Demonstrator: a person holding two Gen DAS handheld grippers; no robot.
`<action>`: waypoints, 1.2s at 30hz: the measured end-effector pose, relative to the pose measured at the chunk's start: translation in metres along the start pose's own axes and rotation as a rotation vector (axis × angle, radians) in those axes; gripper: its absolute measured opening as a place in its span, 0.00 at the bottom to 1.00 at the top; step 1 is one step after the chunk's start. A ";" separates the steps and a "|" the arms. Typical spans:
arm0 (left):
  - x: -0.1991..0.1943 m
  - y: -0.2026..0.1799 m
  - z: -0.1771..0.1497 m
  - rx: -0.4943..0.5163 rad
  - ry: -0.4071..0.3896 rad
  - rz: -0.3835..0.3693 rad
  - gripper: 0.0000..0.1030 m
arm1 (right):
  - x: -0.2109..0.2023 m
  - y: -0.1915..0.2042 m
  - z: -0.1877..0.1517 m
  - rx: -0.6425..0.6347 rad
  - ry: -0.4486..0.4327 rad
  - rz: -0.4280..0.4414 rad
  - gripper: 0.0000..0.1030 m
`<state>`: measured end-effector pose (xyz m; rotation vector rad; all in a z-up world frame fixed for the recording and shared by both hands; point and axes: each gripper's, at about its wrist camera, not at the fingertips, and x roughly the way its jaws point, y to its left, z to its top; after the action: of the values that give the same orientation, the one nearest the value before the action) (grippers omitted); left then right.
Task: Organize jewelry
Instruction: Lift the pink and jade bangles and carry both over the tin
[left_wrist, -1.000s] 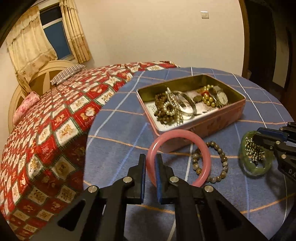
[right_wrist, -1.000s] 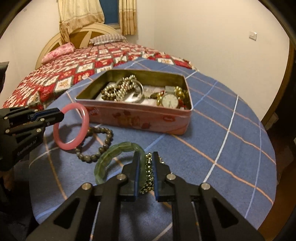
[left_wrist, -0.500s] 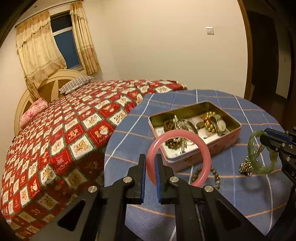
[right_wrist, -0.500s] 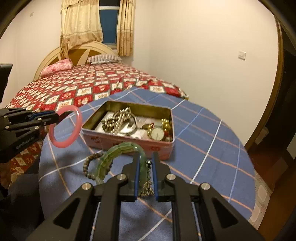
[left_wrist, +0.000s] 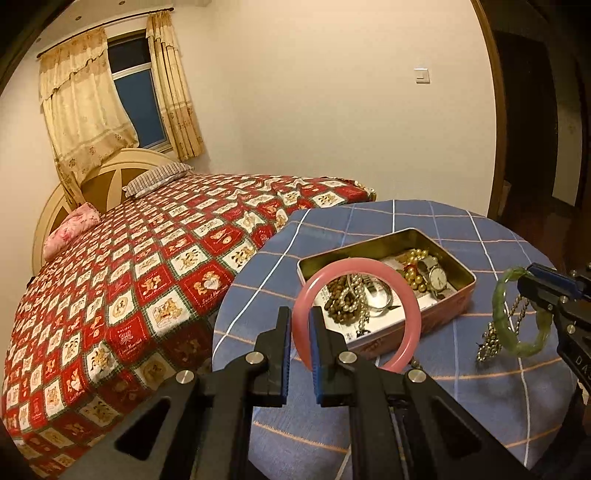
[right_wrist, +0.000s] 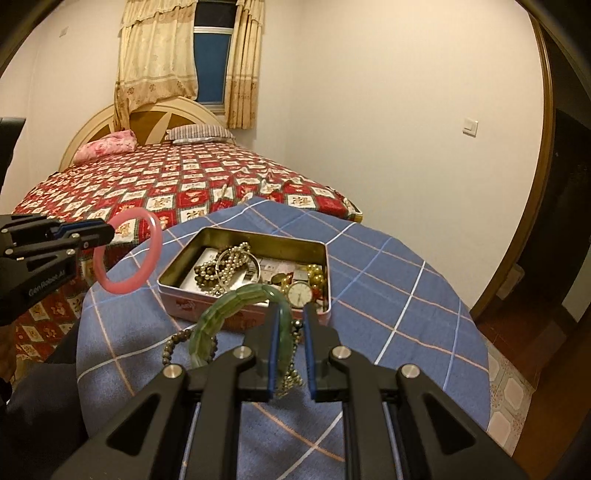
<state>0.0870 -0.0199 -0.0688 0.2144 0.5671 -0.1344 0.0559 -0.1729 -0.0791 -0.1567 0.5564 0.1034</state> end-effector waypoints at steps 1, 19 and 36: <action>0.000 -0.001 0.001 0.000 -0.002 -0.001 0.08 | 0.000 -0.001 0.001 0.002 -0.001 0.001 0.14; 0.008 -0.008 0.021 0.008 -0.027 -0.008 0.08 | 0.004 -0.013 0.017 0.009 -0.019 -0.019 0.14; 0.032 -0.011 0.046 0.022 -0.026 0.006 0.08 | 0.026 -0.021 0.036 0.009 -0.011 -0.036 0.14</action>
<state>0.1356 -0.0434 -0.0499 0.2356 0.5395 -0.1380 0.0994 -0.1861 -0.0602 -0.1575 0.5433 0.0669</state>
